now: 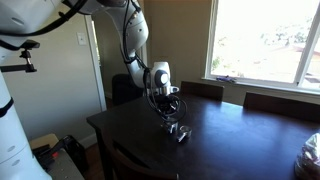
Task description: Unstack the silver pots.
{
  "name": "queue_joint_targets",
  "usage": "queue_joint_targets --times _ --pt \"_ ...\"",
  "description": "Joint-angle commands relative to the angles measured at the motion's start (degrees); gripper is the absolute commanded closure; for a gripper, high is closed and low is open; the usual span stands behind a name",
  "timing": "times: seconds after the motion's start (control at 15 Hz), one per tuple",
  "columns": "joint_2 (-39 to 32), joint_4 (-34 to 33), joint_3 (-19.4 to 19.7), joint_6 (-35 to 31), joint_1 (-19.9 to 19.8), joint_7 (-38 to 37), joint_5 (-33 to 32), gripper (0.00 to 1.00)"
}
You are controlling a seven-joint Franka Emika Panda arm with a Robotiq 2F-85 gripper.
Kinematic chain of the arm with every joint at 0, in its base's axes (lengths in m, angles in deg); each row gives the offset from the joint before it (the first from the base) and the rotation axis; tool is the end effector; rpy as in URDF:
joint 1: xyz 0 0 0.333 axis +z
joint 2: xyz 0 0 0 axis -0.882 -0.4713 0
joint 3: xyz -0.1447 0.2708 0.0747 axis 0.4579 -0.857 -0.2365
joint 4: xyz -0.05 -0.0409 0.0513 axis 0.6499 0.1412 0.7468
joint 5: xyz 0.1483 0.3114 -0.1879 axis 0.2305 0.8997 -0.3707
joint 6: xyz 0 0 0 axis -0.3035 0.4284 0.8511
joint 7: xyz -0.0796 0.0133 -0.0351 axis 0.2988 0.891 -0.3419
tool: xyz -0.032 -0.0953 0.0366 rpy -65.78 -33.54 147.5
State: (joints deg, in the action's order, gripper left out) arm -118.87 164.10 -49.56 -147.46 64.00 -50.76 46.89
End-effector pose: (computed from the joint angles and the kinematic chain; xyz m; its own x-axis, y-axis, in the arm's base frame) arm 0.6145 0.0218 0.1023 0.9165 0.3983 -0.0364 0.3998 -0.9099 0.1102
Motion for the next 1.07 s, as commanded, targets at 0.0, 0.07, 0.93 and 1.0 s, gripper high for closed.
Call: queue_joint_targets --times 0.0,0.07,0.93,1.0 --pt "6.79 8.16 1.03 -4.14 0.39 -0.15 -1.75 0.95" --pt "7.85 9.18 1.27 -4.59 0.59 -0.21 -2.1 0.96" --pt "9.52 10.07 0.55 -3.75 -0.02 0.36 -2.58 0.42" --pt "9.2 9.77 0.44 -3.64 -0.04 0.4 -2.48 0.35"
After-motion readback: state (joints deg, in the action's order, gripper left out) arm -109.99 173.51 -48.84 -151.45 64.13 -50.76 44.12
